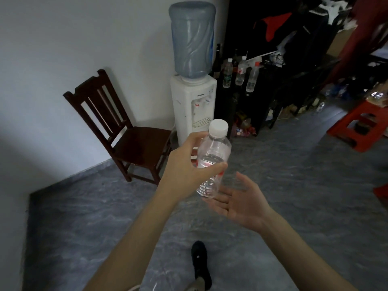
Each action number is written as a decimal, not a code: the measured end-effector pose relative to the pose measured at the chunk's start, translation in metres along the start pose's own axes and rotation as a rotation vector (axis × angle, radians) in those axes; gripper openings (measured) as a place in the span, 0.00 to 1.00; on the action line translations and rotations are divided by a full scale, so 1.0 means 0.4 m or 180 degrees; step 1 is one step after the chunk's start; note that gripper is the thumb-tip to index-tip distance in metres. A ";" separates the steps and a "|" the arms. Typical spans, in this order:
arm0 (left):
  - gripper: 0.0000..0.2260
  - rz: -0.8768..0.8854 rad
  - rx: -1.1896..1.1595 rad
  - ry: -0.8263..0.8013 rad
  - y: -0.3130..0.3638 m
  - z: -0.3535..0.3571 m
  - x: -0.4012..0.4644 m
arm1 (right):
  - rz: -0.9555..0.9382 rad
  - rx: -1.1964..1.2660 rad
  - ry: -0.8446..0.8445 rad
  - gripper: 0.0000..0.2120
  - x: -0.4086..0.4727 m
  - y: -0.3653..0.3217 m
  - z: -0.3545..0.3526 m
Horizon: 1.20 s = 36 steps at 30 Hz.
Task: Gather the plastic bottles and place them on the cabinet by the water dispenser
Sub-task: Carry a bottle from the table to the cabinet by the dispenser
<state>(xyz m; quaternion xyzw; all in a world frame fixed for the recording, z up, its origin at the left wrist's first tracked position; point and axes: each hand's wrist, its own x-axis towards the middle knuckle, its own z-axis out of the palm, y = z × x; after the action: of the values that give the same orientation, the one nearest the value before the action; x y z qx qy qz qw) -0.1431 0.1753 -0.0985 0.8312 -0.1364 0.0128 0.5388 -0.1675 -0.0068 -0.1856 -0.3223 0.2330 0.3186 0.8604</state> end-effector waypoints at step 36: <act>0.32 0.0052 0.0006 -0.0279 -0.194 0.274 1.473 | -0.0115 0.0153 0.0452 0.34 0.771 -1.261 -0.100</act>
<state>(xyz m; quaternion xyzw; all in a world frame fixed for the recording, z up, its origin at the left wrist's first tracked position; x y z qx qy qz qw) 0.4288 -0.0190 -0.1146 0.8303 -0.1666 -0.0190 0.5314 0.3894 -0.2092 -0.1951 -0.3274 0.2951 0.2736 0.8549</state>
